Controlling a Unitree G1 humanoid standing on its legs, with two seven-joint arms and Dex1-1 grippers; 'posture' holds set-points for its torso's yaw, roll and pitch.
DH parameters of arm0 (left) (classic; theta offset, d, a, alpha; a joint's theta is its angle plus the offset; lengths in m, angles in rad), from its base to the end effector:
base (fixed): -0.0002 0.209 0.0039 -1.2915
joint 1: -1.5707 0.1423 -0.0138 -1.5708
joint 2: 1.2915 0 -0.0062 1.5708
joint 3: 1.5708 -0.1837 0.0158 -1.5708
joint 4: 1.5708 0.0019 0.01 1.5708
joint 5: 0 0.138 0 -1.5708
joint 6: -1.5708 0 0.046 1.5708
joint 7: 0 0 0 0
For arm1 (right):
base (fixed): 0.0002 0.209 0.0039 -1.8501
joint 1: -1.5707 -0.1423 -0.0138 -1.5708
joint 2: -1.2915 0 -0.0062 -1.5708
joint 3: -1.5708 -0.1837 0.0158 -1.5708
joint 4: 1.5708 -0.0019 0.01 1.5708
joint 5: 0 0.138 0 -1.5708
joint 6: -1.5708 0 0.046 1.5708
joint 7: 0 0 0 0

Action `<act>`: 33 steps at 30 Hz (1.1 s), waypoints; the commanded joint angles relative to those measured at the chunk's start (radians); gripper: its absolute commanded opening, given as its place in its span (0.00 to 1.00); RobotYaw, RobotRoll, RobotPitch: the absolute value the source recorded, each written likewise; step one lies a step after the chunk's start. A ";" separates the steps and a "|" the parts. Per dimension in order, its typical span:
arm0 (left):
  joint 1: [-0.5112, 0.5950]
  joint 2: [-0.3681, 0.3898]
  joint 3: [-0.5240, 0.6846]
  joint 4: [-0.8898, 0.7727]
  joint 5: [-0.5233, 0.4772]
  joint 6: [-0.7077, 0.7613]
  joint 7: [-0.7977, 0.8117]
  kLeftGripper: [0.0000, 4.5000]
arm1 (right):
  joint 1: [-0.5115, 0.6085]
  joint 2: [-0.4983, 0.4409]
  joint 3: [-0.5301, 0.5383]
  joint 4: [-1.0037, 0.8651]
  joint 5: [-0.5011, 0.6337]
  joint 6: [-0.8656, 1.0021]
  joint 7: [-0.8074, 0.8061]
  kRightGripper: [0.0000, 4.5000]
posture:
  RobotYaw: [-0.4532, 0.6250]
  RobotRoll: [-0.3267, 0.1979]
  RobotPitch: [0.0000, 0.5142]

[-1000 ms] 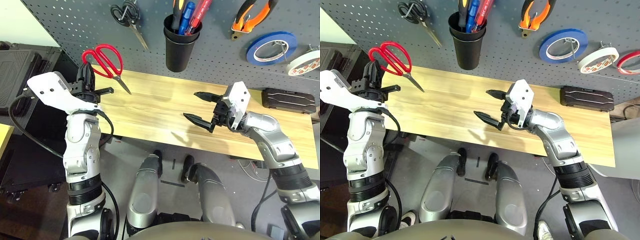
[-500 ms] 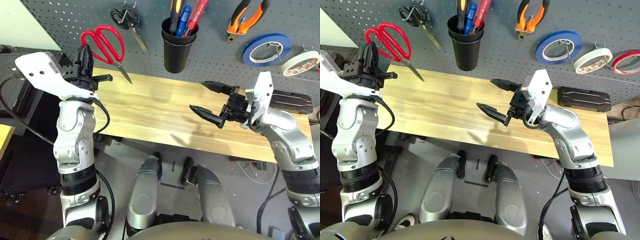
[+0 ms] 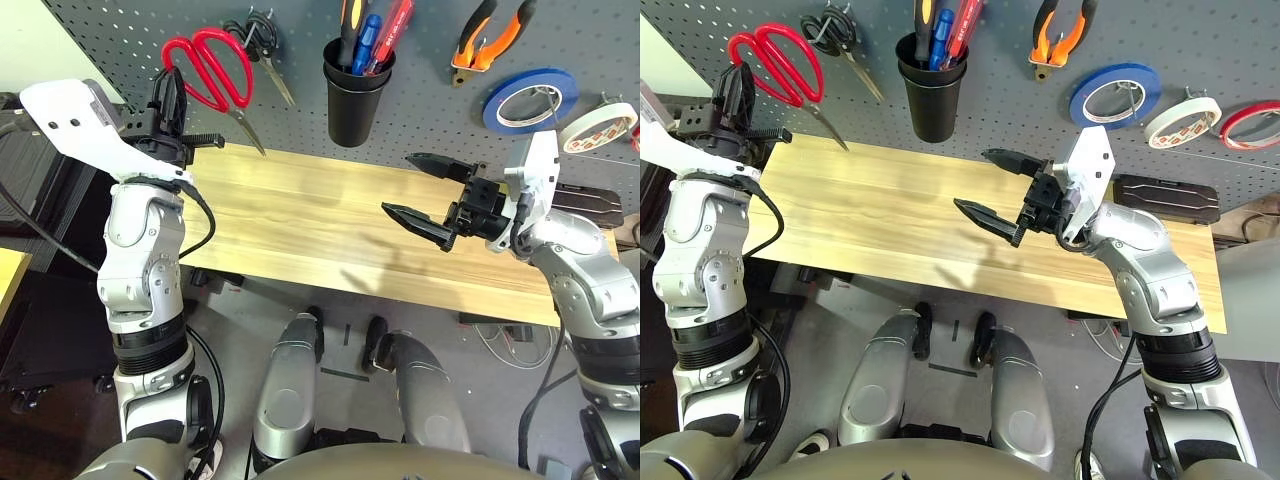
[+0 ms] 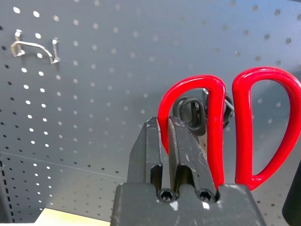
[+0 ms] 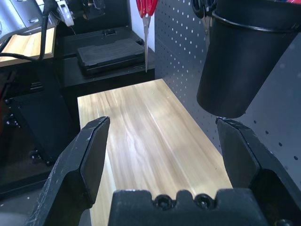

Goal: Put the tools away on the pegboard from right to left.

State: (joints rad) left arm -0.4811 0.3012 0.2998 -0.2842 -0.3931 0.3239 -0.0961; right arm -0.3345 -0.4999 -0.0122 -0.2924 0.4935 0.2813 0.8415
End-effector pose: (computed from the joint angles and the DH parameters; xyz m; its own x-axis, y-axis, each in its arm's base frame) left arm 0.2492 0.2153 0.2070 0.8732 -0.0481 0.4849 0.0944 0.9930 -0.0715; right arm 0.2422 -0.1969 0.1746 0.4711 0.8714 0.1369 -0.8287 0.4904 -0.2699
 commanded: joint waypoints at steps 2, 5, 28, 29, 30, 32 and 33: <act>-0.026 0.014 -0.004 0.097 0.021 -0.050 -0.037 0.01 | 0.004 0.002 0.001 -0.024 0.002 0.002 -0.008 1.00 | 0.59 0.62 0.50; -0.048 0.019 -0.004 0.155 0.027 -0.078 -0.053 0.01 | 0.004 0.006 0.004 -0.027 0.000 0.003 -0.015 1.00 | 0.58 0.62 0.50; -0.229 0.030 -0.008 0.542 0.071 -0.226 -0.106 0.01 | 0.030 0.030 0.018 -0.041 -0.032 -0.012 -0.066 1.00 | 0.55 0.62 0.47; -0.248 0.029 -0.009 0.571 0.076 -0.230 -0.102 0.01 | 0.028 0.032 0.019 -0.042 -0.033 -0.012 -0.067 1.00 | 0.55 0.62 0.47; -0.266 0.029 -0.011 0.601 0.082 -0.238 -0.099 0.01 | 0.026 0.034 0.021 -0.040 -0.035 -0.012 -0.068 1.00 | 0.54 0.62 0.46; -0.297 0.033 -0.021 0.671 0.106 -0.265 -0.101 0.01 | 0.023 0.037 0.024 -0.038 -0.039 -0.013 -0.070 1.00 | 0.54 0.62 0.45; -0.307 0.034 -0.023 0.699 0.116 -0.278 -0.102 0.01 | 0.023 0.039 0.024 -0.038 -0.040 -0.013 -0.070 1.00 | 0.54 0.62 0.45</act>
State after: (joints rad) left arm -0.7857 0.3313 0.2901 0.3690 -0.3024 0.0741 -0.1978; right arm -0.3217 -0.4602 0.0014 -0.3131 0.4586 0.2782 0.7699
